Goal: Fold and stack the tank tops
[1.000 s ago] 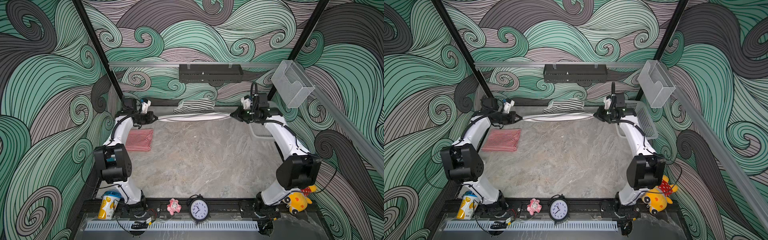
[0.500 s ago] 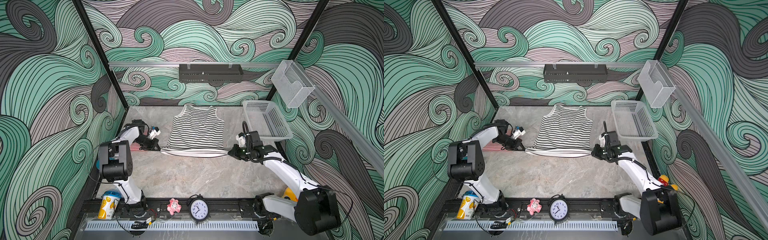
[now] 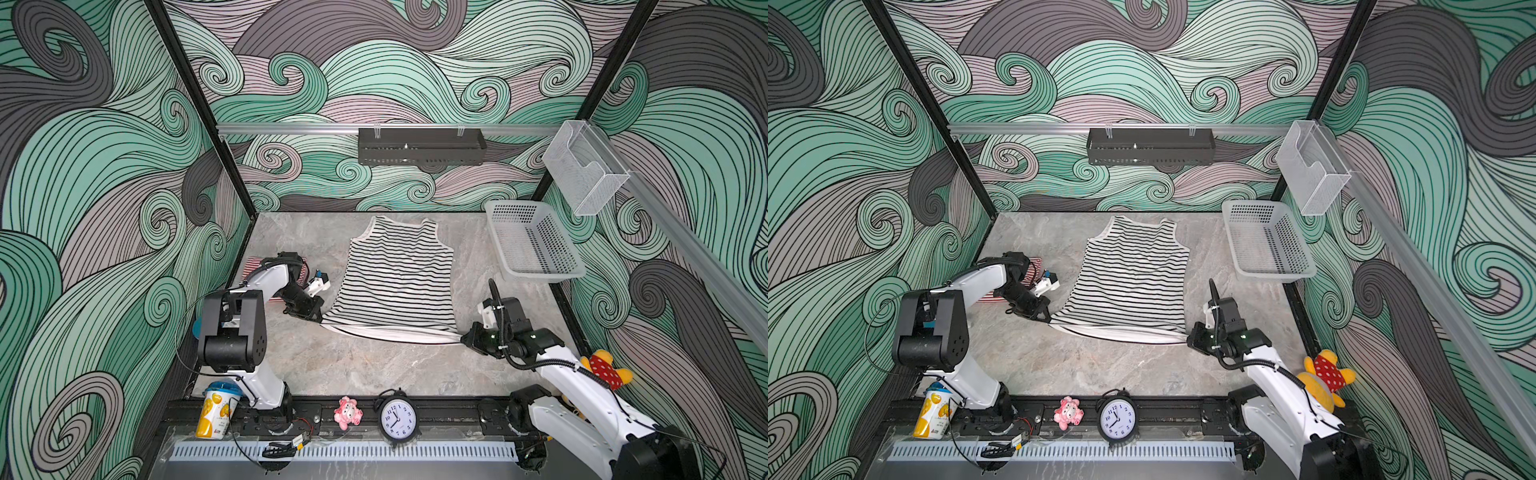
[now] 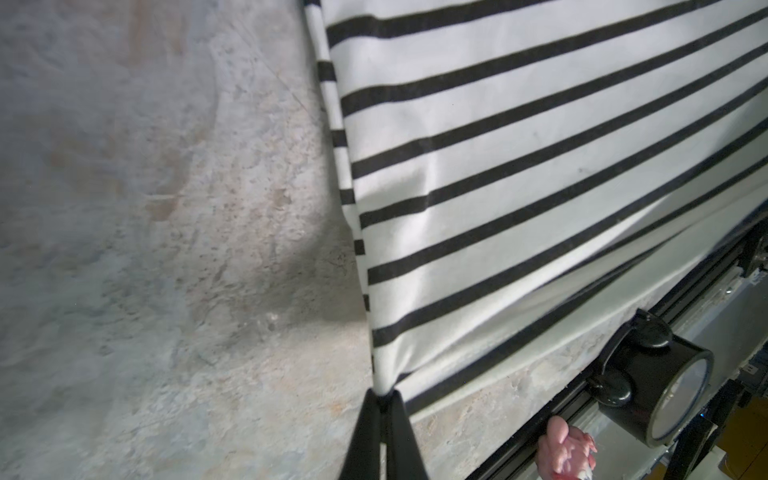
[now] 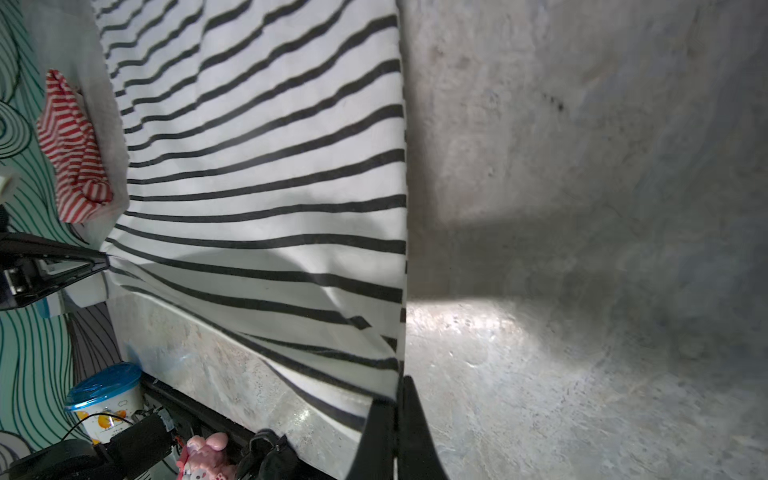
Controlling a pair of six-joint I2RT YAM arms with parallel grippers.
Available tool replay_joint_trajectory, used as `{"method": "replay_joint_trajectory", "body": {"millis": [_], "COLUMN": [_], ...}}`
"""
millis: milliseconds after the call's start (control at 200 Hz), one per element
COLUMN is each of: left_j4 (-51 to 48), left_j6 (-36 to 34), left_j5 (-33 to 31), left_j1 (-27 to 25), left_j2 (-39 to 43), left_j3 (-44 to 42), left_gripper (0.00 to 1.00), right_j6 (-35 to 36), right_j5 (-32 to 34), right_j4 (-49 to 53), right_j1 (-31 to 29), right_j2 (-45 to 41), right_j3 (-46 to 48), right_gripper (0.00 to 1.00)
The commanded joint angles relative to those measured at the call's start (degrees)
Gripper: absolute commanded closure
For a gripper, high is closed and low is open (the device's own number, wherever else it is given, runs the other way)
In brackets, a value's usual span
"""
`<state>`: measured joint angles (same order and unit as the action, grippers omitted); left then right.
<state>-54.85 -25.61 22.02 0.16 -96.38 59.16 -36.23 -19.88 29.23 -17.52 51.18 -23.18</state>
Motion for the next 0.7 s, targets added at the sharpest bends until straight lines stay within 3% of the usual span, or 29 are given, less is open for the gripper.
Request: {"method": "replay_joint_trajectory", "body": {"millis": [0,180,335,546,696], "left_j4": [-1.62,-0.88,-1.77,-6.16,-9.15], "left_j6": [-1.29,-0.77,-0.59,-4.15,-7.35], "left_j5": [-2.97,-6.60,-8.54,-11.40,-15.40], "left_j1": [-1.09,-4.82,-6.25,-6.32,-6.32], "left_j2": [2.06,3.37,4.39,7.18,8.36], "left_j3": [-0.86,-2.82,-3.35,-2.44,-1.89], "left_gripper": [1.00,1.00,0.91,0.85,0.81], "right_j6": [-3.31,-5.02,-5.43,-5.54,-6.55], "right_j5": [4.20,6.59,7.11,8.65,8.13], "right_j4": [1.02,3.60,6.05,10.91,7.49], "right_j1": [-1.83,-4.92,-6.31,-6.83,-7.07], "right_j2": [-2.41,-4.63,-6.45,-11.04,-8.20], "right_j3": [1.50,2.39,1.85,-2.67,-4.07], "right_gripper": [0.93,0.81,0.70,0.67,0.67]}}
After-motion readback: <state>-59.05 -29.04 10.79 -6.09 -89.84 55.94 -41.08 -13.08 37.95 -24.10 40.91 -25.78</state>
